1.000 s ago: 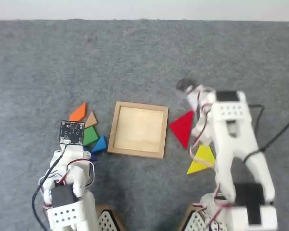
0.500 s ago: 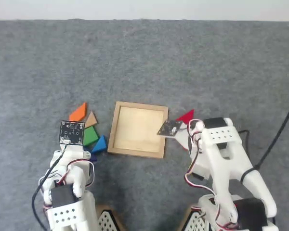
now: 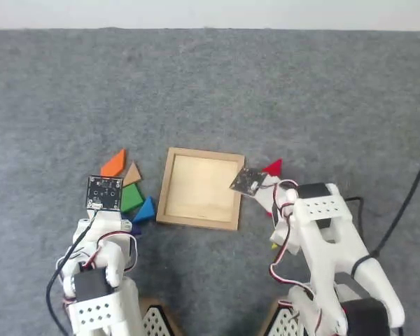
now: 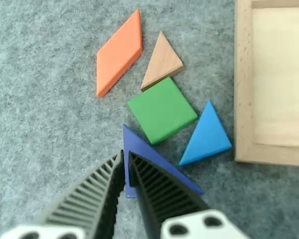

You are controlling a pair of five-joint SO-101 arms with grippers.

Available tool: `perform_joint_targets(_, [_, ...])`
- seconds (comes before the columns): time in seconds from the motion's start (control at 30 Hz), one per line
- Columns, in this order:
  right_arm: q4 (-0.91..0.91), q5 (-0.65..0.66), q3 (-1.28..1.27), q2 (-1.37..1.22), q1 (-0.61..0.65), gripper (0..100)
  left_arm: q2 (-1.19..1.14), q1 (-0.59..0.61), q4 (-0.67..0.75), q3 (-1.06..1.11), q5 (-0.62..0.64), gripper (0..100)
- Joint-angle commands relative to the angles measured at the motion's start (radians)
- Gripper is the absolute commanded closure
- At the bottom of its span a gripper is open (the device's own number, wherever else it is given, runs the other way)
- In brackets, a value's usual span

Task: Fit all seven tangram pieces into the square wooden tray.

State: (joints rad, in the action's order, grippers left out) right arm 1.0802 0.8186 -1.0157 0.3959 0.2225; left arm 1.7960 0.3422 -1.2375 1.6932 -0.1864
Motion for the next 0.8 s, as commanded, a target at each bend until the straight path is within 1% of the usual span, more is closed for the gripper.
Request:
perform_joint_targets(0.0, [-0.108, -0.052, -0.003, -0.001, -0.054, 76.2, 0.02, -0.006, -0.006, -0.008, 0.006, 98])
perform_joint_targets(0.3, [-0.231, -0.055, 0.015, -0.002, -0.179, 76.1, 0.02, -0.006, -0.006, -0.008, 0.006, 98])
perform_joint_targets(0.43, [-0.225, -0.184, 0.11, -0.002, -0.251, 76.1, 0.02, -0.006, -0.006, -0.008, 0.006, 98])
perform_joint_targets(0.53, [-0.202, -0.249, 0.199, -0.056, -0.28, 76.1, 0.02, -0.006, -0.006, -0.008, 0.006, 98])
perform_joint_targets(0.77, [-0.01, -0.439, 0.543, -0.377, -0.282, 76.2, 0.02, -0.006, -0.006, -0.008, 0.006, 98])
